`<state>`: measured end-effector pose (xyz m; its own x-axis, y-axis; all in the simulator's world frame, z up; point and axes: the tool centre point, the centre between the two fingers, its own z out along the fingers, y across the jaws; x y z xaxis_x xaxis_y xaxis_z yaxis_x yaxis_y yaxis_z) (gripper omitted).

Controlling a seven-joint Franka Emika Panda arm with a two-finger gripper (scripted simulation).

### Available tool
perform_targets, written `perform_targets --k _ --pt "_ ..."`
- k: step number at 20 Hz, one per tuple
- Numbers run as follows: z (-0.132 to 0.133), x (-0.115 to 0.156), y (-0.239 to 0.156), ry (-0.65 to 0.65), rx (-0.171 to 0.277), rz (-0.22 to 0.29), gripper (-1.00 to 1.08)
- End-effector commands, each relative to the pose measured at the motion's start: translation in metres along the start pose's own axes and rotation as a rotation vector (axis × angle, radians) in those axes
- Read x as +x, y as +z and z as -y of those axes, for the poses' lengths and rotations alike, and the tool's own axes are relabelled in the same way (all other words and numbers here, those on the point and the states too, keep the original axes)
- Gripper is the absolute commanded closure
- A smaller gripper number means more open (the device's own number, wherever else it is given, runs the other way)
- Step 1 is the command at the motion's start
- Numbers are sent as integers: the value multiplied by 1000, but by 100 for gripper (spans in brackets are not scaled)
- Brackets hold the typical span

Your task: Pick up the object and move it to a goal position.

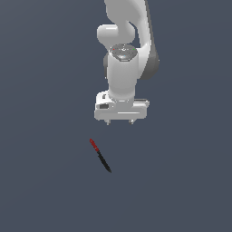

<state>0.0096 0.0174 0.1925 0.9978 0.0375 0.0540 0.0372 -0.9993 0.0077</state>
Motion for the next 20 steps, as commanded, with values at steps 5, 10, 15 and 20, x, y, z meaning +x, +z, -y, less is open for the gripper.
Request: perform_targets --k 5,10,15,20 --pt "6 0 -3 -18 -6 -2 -92" --pt "18 0 -11 -59 -20 -8 -92" --pt "18 0 -11 -59 -19 -7 -92" --pt "14 4 -6 -80 -20 -5 -92"
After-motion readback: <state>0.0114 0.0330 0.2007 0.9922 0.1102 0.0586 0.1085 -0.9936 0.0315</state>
